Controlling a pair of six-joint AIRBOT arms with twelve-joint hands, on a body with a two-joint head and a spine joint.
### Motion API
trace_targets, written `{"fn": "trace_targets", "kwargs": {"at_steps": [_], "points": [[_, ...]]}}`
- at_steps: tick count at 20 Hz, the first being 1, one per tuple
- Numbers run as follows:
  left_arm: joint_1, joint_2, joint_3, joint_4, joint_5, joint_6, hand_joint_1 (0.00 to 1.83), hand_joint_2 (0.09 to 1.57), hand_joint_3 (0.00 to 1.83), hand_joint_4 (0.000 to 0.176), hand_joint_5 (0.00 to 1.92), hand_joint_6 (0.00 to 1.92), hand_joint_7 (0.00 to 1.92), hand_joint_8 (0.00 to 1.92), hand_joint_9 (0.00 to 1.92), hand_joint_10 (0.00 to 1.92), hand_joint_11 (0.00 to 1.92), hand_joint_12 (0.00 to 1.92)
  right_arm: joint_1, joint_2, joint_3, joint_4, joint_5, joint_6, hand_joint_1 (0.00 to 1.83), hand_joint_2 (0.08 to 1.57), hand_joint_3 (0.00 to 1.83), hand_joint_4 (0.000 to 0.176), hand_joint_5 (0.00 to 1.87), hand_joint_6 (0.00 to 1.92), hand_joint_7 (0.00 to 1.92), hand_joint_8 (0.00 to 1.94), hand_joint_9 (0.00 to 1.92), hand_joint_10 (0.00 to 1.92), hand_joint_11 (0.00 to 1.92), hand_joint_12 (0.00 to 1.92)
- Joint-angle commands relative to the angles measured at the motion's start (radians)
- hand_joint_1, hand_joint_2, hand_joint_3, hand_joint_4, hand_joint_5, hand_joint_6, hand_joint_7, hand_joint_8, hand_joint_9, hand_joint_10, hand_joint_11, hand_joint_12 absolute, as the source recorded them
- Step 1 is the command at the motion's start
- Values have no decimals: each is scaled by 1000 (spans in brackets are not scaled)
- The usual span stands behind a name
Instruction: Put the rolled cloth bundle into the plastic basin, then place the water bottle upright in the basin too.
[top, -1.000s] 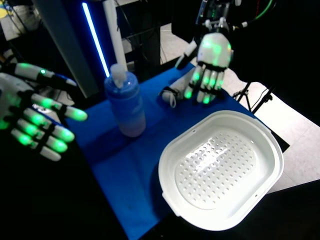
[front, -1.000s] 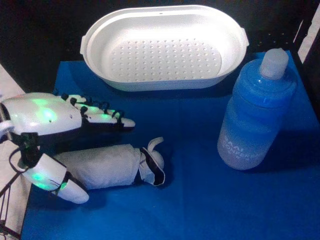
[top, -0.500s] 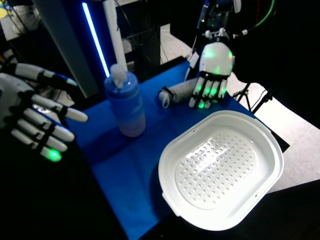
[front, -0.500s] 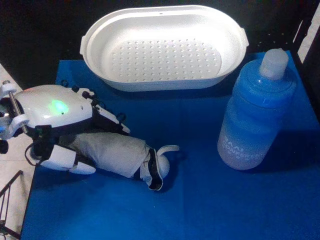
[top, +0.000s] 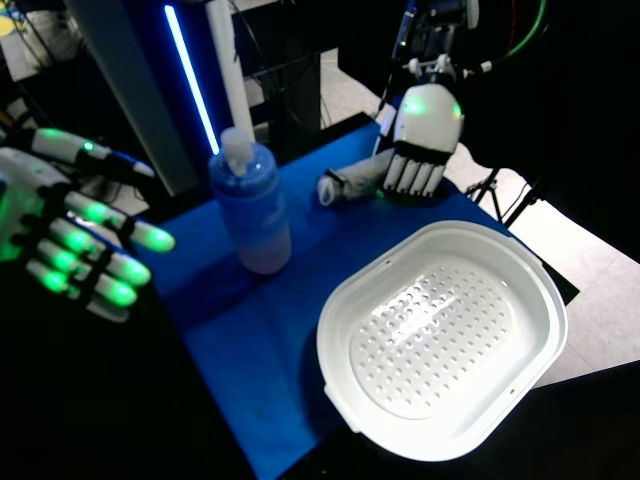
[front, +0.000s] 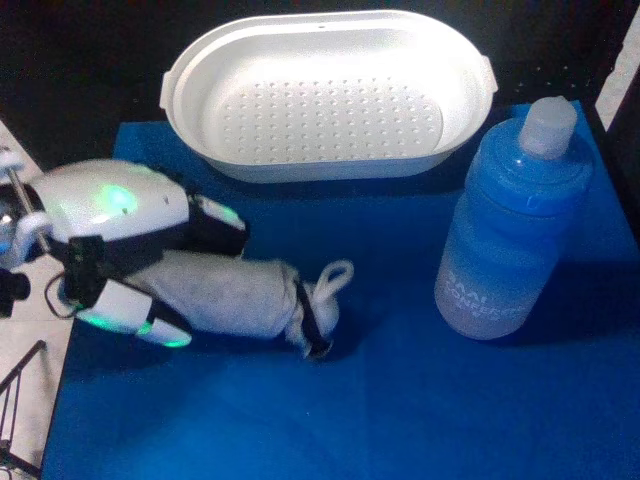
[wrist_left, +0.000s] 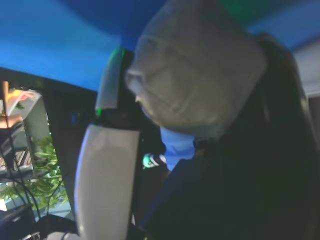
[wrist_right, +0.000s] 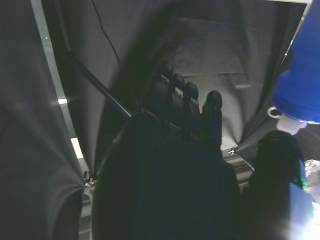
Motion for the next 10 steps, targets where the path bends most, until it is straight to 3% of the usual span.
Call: {"fn": "trace_targets", "kwargs": {"at_steps": [1,2,3,4,5,6,7,8,9,10], "points": [[-20,16,-11,-59,-171,16,1602,1218,0,139,1051,1921,1432,1921,1650,1921,1731,1921,7,1,5,3,124,9,0,1376,0,113,101,0,27,4,25,5,61,51],[-24,33,-24,-82,-209,33,1630,1207,0,151,1045,1921,1400,1921,1655,1921,1770,1921,7,1,5,3,124,9,0,1380,0,114,108,3,41,9,36,8,64,56],[-29,48,-35,-98,-241,43,1619,1239,0,175,1002,1921,1363,1921,1647,1921,1780,1921,6,0,5,3,123,9,0,1375,0,116,109,3,52,11,46,11,72,63],[-35,58,-40,-105,-266,46,1628,1258,0,176,988,1921,1361,1921,1648,1921,1767,1921,6,0,5,3,123,9,0,1370,0,115,113,4,59,11,54,12,79,70],[-47,71,-45,-117,-296,50,1640,1310,0,176,892,1921,1321,1921,1621,1921,1733,1921,6,0,6,3,122,9,0,1373,0,96,123,5,81,14,90,2,40,254],[-62,81,-48,-130,-327,60,1574,1358,0,0,795,1354,1419,1921,1691,1921,1755,1921,6,-1,6,3,122,9,0,1387,0,90,124,0,95,1,100,1,1,404],[-80,88,-51,-146,-358,82,1526,1357,0,0,955,839,1497,1921,1729,1921,1778,1921,6,-3,8,3,122,9,0,1373,0,94,116,0,96,1,101,2,0,406],[-98,91,-52,-156,-373,102,963,1378,0,0,1040,1850,1623,1921,1790,1921,1829,1921,6,-4,9,3,122,9,0,1363,0,99,115,0,110,3,116,5,0,437],[-123,92,-52,-166,-378,134,1232,1365,0,0,1218,1920,1632,1921,1802,1921,1851,1921,6,-6,10,3,122,9,0,1365,0,102,114,0,106,0,109,1,0,422],[-145,90,-52,-189,-370,186,1452,1429,0,0,1211,1921,1597,1921,1785,1921,1833,1921,6,-7,12,3,122,9,0,1372,1,93,104,0,83,0,84,1,0,348]]}}
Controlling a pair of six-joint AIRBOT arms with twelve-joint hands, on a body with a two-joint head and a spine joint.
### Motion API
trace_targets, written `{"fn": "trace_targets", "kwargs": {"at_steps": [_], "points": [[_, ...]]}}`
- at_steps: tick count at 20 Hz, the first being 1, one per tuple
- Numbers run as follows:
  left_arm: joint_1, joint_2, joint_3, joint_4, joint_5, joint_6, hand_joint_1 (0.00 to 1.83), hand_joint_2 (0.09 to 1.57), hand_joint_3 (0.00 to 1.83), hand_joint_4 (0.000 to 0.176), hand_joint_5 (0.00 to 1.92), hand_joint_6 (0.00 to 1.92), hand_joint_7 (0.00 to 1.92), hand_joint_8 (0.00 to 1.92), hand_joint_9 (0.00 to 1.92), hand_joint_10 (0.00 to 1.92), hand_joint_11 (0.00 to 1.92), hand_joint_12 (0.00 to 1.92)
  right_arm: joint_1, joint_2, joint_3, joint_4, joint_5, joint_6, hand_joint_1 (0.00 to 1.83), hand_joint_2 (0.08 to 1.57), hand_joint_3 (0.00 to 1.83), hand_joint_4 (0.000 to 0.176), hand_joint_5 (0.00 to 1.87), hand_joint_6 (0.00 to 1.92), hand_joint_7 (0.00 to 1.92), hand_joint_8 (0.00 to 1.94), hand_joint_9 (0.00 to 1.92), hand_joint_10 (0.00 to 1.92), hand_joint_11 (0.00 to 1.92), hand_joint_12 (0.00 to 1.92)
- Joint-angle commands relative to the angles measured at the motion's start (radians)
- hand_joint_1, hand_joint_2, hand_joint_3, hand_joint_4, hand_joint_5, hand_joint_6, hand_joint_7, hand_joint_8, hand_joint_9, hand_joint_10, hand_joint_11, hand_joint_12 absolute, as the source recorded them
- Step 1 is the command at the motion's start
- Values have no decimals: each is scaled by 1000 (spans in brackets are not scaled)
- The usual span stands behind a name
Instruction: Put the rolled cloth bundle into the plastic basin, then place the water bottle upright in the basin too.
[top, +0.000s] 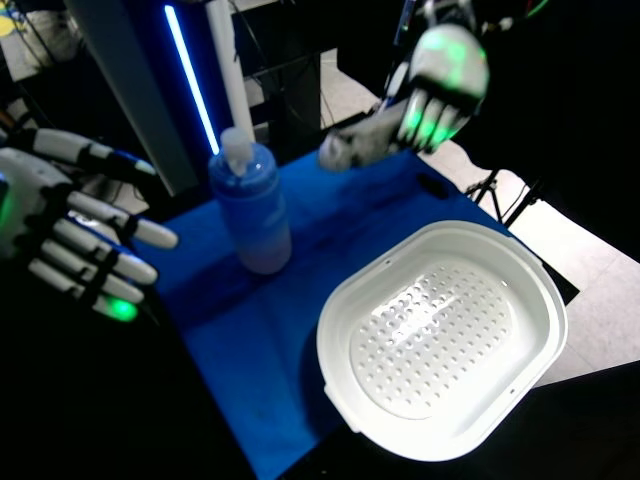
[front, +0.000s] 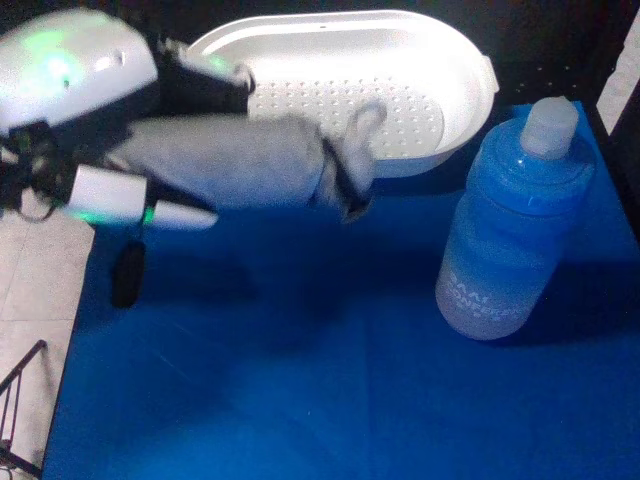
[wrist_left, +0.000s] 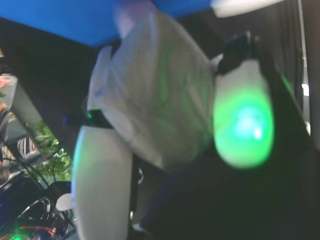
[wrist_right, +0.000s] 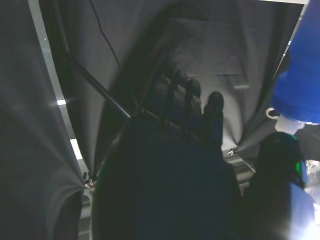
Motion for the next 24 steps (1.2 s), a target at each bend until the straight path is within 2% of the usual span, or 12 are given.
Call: {"fn": "trace_targets", "kwargs": {"at_steps": [1,3,11,12,13,14,15,16,17,19,23,24], "points": [[-29,-6,-3,-73,-122,53,1495,1431,0,0,1213,1921,1584,1921,1781,1921,1827,1921,6,-2,7,2,125,9,0,1376,2,95,101,0,74,0,76,0,0,341],[-88,-51,45,-117,-79,99,1764,1314,0,0,1090,1921,1504,1921,1717,1921,1790,1921,7,-9,12,2,125,9,0,1385,2,98,84,0,61,1,59,1,0,316],[-243,-332,339,-247,192,176,1606,1287,0,16,919,1921,1094,1921,1321,1921,1477,1921,7,-23,25,-1,125,12,0,1405,3,67,98,0,97,1,89,1,0,348],[-258,-388,408,-262,257,184,1477,1422,0,47,869,1921,562,1895,678,1921,1447,1921,7,-26,29,-2,125,15,0,1399,0,69,99,1,100,1,95,2,0,377],[-270,-442,476,-270,317,184,1440,1460,0,86,915,1921,414,1888,495,1921,1486,1921,7,-30,34,-3,125,20,0,1400,0,66,95,0,98,0,99,2,0,407],[-279,-474,517,-273,348,184,1441,1459,0,103,867,1921,416,1883,492,1921,1465,1921,7,-33,37,-4,125,23,0,1409,2,65,95,0,100,1,106,3,0,442],[-290,-518,576,-278,393,184,1442,1460,0,163,782,1921,407,1888,498,1921,1437,1921,7,-35,41,-5,125,30,0,1414,4,64,96,1,102,1,107,3,0,451],[-299,-556,628,-280,431,184,1443,1462,0,175,671,1921,401,1890,492,1921,1344,1921,7,-36,44,-7,125,34,3,1424,6,59,100,2,106,2,114,4,0,475],[-301,-568,645,-280,449,184,1633,1396,0,176,652,1921,854,1920,449,1921,1319,1921,7,-36,44,-9,124,35,17,1437,4,62,107,1,108,1,119,3,0,539],[-302,-591,684,-280,488,185,1641,1391,0,176,668,1921,954,1921,450,1921,1329,1921,7,-36,45,-11,124,37,12,1443,0,82,115,2,110,1,97,2,0,350],[-291,-602,711,-280,531,185,1640,1388,0,176,663,1921,955,1921,453,1921,1304,1921,7,-36,45,-11,124,45,0,1419,0,64,124,2,109,2,97,2,0,357],[-286,-604,718,-280,541,185,1676,1255,0,176,745,1921,1017,1921,1151,1921,1340,1921,7,-37,45,-11,124,46,3,1424,0,59,139,8,117,4,106,5,0,357]]}}
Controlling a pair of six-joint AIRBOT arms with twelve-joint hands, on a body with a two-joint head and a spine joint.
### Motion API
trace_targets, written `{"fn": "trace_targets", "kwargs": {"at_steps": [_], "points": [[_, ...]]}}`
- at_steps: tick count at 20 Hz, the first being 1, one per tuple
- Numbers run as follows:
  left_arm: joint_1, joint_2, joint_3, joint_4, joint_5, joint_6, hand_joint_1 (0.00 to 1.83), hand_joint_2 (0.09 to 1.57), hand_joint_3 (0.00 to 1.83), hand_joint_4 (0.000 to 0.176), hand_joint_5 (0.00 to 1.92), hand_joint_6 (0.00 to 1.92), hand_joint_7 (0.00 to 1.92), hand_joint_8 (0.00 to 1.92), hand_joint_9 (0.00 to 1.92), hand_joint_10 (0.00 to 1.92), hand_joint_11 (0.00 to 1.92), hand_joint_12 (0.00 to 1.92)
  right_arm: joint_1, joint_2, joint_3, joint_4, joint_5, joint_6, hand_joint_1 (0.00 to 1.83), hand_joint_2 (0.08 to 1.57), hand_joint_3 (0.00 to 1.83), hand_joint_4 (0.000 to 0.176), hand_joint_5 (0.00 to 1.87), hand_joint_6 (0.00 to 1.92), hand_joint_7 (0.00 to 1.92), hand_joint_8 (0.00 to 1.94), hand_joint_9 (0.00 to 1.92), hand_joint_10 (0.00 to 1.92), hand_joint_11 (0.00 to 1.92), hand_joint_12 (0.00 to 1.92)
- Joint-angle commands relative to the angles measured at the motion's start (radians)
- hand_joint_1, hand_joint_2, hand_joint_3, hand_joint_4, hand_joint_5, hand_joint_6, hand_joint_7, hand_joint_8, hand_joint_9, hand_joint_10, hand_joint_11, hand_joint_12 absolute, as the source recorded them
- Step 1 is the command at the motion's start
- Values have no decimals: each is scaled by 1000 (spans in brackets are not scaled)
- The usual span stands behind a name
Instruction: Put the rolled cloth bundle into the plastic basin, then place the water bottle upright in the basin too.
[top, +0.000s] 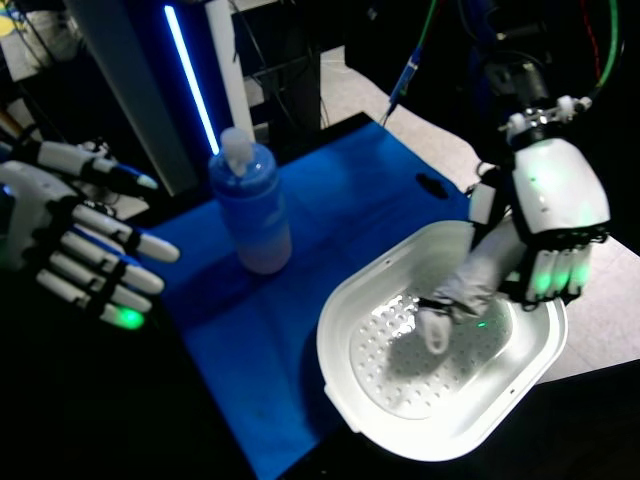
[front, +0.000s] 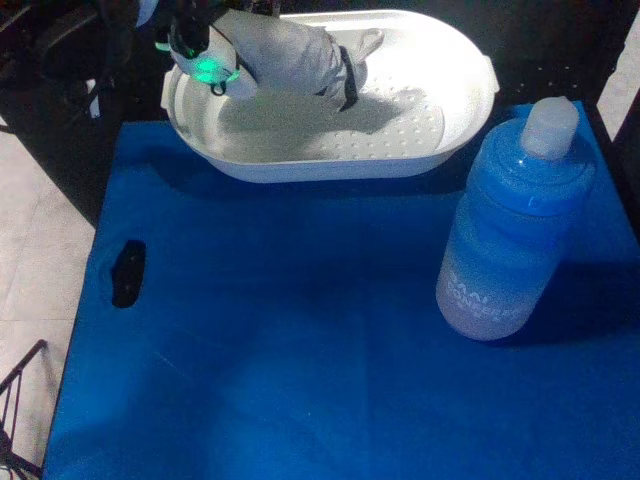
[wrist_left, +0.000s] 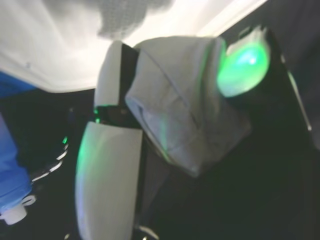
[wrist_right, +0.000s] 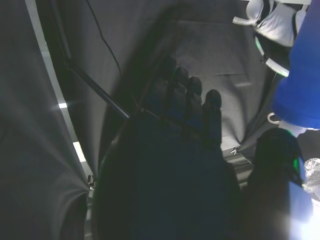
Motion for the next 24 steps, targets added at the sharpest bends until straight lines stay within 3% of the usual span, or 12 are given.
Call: {"fn": "trace_targets", "kwargs": {"at_steps": [1,6,7,8,9,12,13,18,19,20,21,24], "points": [[-8,-9,10,-11,-108,-3,1674,1248,0,176,738,1921,998,1921,1173,1921,1329,1921,7,0,6,1,124,9,25,1420,0,57,151,8,121,4,110,5,0,352],[-3,-33,37,-13,-93,-3,1199,1199,0,176,676,1921,817,1921,1030,1921,1214,1921,7,-4,6,1,124,10,80,1436,0,54,147,2,113,2,101,4,0,335],[-3,-34,37,-14,-93,-3,984,1222,3,108,739,1477,712,1817,921,1921,1111,1921,7,-5,7,1,124,10,83,1433,0,51,151,1,117,2,110,4,0,365],[-2,-35,37,-16,-93,-3,939,1203,0,169,799,1290,667,1469,817,1848,992,1921,7,-6,7,1,124,10,88,1443,4,45,152,1,117,1,106,2,0,368],[-1,-36,37,-16,-93,-3,924,1204,0,176,786,1290,578,1445,721,1861,918,1921,7,-7,7,1,124,10,91,1445,4,43,150,0,113,0,102,0,0,364],[0,-35,34,-16,-95,-3,915,1209,0,176,774,1288,448,1559,608,1920,855,1921,7,-7,7,1,124,11,96,1447,0,59,141,0,111,1,90,2,0,310],[2,-35,30,-16,-98,-3,922,1201,0,176,788,1266,448,1526,613,1909,851,1921,7,-7,7,1,124,11,79,1426,0,41,154,1,118,1,110,4,0,393],[10,-29,16,-16,-108,-3,924,1198,0,176,788,1264,421,1429,582,1841,807,1921,7,-10,7,1,124,13,64,1438,3,39,149,1,117,1,105,4,0,353],[13,-27,12,-16,-112,-3,794,1051,0,108,708,468,478,1103,514,1548,605,1853,7,-10,7,1,124,14,67,1443,4,31,154,2,122,3,107,4,0,353],[16,-26,9,-16,-113,-3,744,1044,0,106,730,135,530,801,478,1187,363,1585,7,-10,7,1,124,14,67,1447,3,26,150,0,118,0,105,2,0,329],[18,-25,7,-16,-113,-3,713,1039,0,105,683,15,604,415,514,717,221,1266,7,-10,7,1,124,14,84,1444,0,33,150,0,117,0,99,0,0,293],[21,-17,4,-16,-111,-2,677,1037,0,95,495,0,578,0,556,23,82,1055,7,-10,7,1,124,15,105,1446,0,34,146,0,107,0,82,3,0,229]]}}
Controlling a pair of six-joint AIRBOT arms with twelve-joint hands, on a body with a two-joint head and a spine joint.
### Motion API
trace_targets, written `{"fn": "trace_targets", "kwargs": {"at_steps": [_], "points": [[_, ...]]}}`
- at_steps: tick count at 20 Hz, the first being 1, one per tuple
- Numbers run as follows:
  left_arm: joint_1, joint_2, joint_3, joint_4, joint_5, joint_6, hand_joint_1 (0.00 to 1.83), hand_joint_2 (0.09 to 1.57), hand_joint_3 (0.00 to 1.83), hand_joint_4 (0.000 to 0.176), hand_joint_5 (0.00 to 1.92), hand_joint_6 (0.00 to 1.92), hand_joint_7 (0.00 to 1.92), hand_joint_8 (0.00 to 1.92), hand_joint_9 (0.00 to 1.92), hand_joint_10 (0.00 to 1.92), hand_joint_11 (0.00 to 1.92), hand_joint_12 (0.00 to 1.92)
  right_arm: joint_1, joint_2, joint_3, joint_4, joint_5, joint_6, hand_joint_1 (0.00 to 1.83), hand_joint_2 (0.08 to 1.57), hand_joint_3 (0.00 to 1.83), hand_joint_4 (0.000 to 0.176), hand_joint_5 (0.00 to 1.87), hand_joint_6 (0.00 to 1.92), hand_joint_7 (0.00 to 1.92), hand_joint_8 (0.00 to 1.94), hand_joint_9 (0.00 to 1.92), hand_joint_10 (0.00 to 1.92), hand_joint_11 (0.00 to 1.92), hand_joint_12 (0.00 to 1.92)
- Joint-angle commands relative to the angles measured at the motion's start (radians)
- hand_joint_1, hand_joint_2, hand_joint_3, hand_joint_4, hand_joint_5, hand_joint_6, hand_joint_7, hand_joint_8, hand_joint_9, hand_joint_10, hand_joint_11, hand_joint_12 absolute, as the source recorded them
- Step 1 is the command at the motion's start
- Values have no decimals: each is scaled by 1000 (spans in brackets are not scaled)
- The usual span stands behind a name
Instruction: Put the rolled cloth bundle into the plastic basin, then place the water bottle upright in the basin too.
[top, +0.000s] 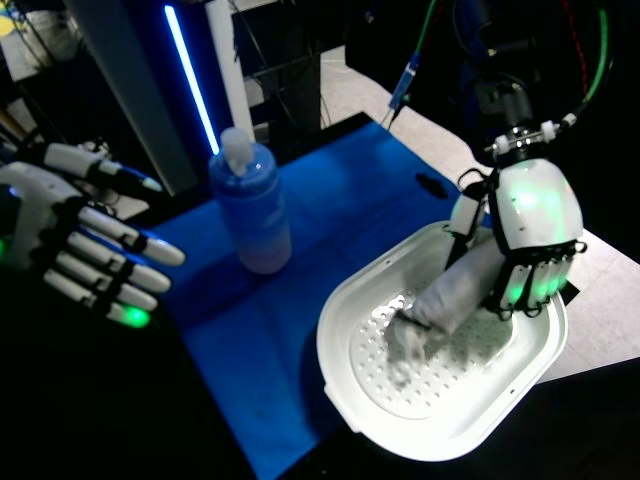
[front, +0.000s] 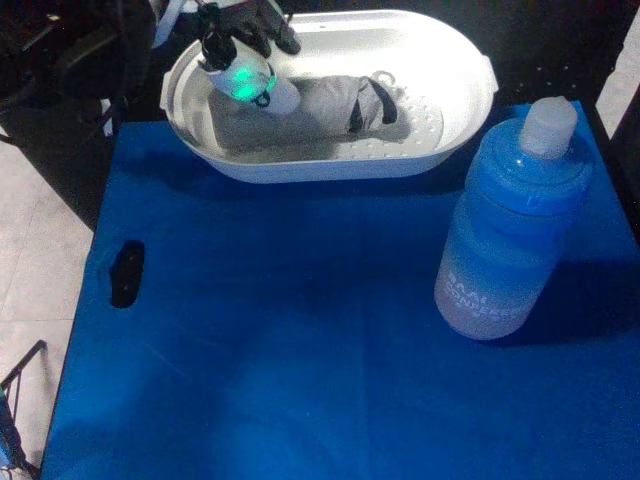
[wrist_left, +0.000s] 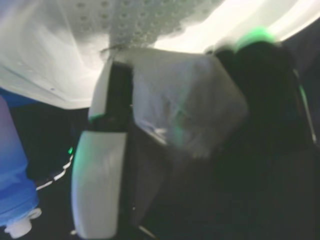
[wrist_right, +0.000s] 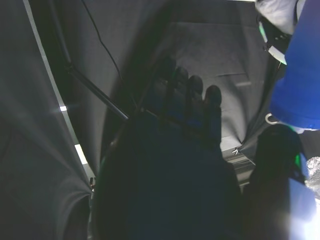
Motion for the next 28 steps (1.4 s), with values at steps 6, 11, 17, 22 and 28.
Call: {"fn": "trace_targets", "kwargs": {"at_steps": [6,11,17,22,28], "points": [[12,63,-58,-3,-138,0,605,1026,0,133,331,0,389,0,380,0,0,916,7,0,6,2,124,17,84,1436,0,33,149,1,110,0,103,3,0,354],[74,226,-243,-13,-298,-1,427,954,0,176,98,1,128,2,120,1,0,379,10,-11,6,8,126,36,231,1361,0,41,98,0,77,1,83,1,0,356],[284,451,-492,-166,-646,-2,512,847,0,176,49,6,13,2,31,1,0,275,50,-56,7,10,215,43,532,1139,0,141,0,0,17,0,51,1,0,420],[622,600,-706,-319,-1058,-79,478,859,1,176,0,0,0,0,0,0,0,0,113,-132,42,-1,247,132,674,1018,0,176,0,0,5,0,33,1,0,419],[868,631,-844,-440,-1399,-120,547,903,14,176,0,0,0,0,0,0,0,0,152,-185,77,-16,246,208,783,932,0,176,0,0,16,1,41,3,0,272]]}}
